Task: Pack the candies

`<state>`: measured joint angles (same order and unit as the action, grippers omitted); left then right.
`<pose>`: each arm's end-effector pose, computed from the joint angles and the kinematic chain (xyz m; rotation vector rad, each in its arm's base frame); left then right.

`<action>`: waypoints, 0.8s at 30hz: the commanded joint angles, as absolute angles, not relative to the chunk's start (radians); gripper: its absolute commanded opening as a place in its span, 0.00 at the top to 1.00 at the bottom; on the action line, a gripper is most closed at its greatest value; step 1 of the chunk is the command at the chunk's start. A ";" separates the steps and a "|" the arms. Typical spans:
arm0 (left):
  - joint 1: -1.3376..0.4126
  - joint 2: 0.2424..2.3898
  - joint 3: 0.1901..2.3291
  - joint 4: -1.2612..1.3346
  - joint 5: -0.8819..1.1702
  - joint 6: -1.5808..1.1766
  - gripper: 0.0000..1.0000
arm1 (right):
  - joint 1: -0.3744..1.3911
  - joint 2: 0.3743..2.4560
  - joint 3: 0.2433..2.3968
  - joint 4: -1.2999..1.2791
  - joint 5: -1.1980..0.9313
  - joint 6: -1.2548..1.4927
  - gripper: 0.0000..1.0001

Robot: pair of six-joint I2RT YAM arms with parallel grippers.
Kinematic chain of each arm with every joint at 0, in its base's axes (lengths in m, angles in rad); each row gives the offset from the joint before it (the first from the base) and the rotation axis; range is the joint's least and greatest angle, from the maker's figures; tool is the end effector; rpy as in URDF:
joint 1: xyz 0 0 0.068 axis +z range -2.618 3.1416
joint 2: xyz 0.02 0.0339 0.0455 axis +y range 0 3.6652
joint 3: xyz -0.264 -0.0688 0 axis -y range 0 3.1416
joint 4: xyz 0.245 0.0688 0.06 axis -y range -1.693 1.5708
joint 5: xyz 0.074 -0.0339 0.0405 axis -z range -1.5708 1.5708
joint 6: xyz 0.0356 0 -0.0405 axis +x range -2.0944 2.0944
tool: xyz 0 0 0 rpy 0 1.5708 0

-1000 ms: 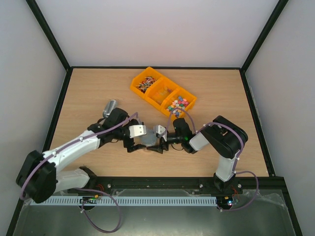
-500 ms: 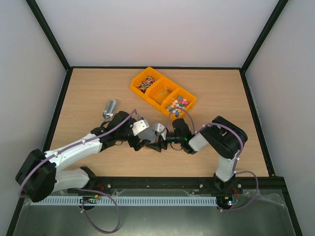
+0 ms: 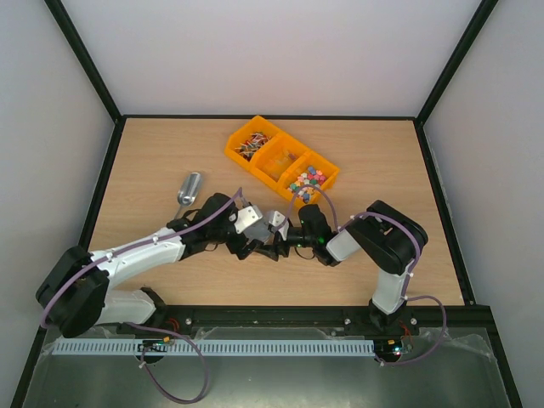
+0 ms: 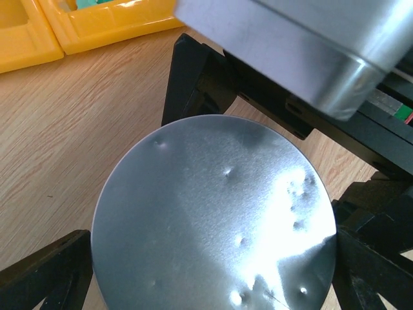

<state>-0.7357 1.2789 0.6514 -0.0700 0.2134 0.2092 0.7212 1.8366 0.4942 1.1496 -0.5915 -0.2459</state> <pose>0.1884 -0.1807 0.2012 1.1489 1.9956 -0.5171 0.2159 0.2162 0.1233 -1.2070 1.3503 0.8608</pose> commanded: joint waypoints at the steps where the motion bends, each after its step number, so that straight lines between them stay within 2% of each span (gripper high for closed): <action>1: -0.744 1.266 0.668 -0.026 0.183 0.207 0.01 | 0.728 1.861 0.478 1.097 -0.574 -0.253 0.57; 9: -0.744 1.258 0.655 0.005 0.190 0.200 0.01 | 0.729 1.864 0.485 1.097 -0.577 -0.257 0.57; 19: -0.732 1.243 0.636 -0.055 0.265 0.354 0.21 | 0.729 1.854 0.477 1.093 -0.637 -0.301 0.57; 24: -0.699 1.235 0.633 -0.128 0.371 0.502 0.25 | 0.727 1.838 0.472 1.070 -0.698 -0.360 0.57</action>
<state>-0.7246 1.2560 0.6479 -0.0521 0.2695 0.3267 0.7204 1.8366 0.4946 1.1496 -0.6113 -0.2890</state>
